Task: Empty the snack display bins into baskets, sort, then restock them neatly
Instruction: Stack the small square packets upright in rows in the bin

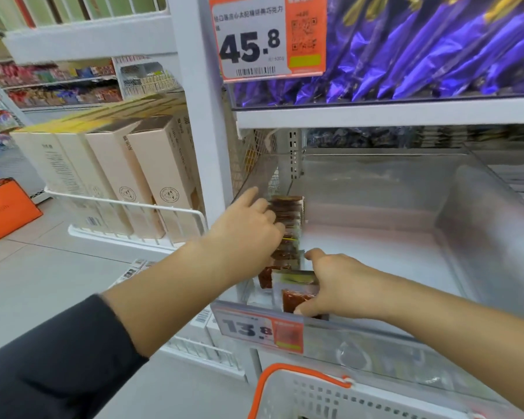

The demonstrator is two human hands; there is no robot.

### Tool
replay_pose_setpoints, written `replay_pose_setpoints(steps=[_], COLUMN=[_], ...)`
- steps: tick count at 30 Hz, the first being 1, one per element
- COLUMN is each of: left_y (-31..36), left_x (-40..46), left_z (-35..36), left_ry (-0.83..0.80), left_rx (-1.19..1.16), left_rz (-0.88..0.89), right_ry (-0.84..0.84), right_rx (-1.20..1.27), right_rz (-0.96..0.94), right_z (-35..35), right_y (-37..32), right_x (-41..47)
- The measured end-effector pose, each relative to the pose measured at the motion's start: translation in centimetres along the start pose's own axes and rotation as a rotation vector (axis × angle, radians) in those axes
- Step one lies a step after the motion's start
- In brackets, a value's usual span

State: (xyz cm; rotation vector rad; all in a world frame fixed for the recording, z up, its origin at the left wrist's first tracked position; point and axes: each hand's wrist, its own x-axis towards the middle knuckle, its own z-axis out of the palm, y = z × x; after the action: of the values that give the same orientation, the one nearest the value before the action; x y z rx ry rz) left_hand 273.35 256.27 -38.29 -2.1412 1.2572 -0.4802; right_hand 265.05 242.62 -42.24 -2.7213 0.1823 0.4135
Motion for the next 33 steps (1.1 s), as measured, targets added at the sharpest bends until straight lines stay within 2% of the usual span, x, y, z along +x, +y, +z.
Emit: replay_pose_setpoints(steps=[3, 5, 7, 9, 13, 15, 17, 19, 22, 24, 26, 29, 33], left_y=[-0.2, 0.3, 1.6, 3.2, 5.9, 6.7, 7.2, 7.4, 7.4, 7.5, 7.4, 7.4, 7.4], left_x=[-2.8, -5.0, -7.1, -8.5, -8.5, -7.8, -7.5, -7.6, -7.7, -7.8, -7.9, -7.9, -8.0], left_z=[1.1, 2.1, 2.8, 3.6, 4.4, 4.4, 4.4, 4.4, 4.2, 4.1, 3.9, 4.0, 4.2], left_ry=[0.415, 0.586, 0.615, 0.572, 0.486, 0.462, 0.477, 0.504, 0.498, 0.496, 0.497, 0.490, 0.486], left_rx=[-0.213, -0.445, -0.684, -0.946, -1.609, -1.858, -1.928, -1.929, -1.927, -1.905, -1.875, -1.846, -1.824], left_rz=[-0.106, -0.232, -0.396, -0.592, -0.858, -0.947, -1.006, -1.009, -1.003, -1.006, -1.004, -0.990, -0.976], right_ry=[-0.029, -0.031, -0.034, -0.034, -0.044, -0.035, -0.062, -0.081, -0.073, -0.006, 0.062, 0.014, -0.120], right_rx=[-0.022, 0.001, 0.055, 0.149, 0.558, 0.706, 0.765, 0.661, 0.281, 0.003, -0.138, -0.010, 0.464], right_rz=[0.072, 0.119, 0.136, 0.142, 0.164, 0.190, 0.197, 0.213, 0.237, 0.201, 0.178, 0.204, 0.228], right_z=[0.0, 0.0, 0.0, 0.2, 1.1, 1.1, 0.8, 0.5, 0.6, 1.3, 1.7, 1.5, 0.8], right_y=[-0.3, -0.6, -1.2, -2.1, -3.0, -2.6, -2.0, -1.7, -2.6, -3.3, -3.9, -5.0, -4.5], right_x=[0.0, 0.4, 1.0, 1.6, 2.9, 2.8, 2.1, 1.3, 0.9, 1.3, 1.8, 2.3, 1.5])
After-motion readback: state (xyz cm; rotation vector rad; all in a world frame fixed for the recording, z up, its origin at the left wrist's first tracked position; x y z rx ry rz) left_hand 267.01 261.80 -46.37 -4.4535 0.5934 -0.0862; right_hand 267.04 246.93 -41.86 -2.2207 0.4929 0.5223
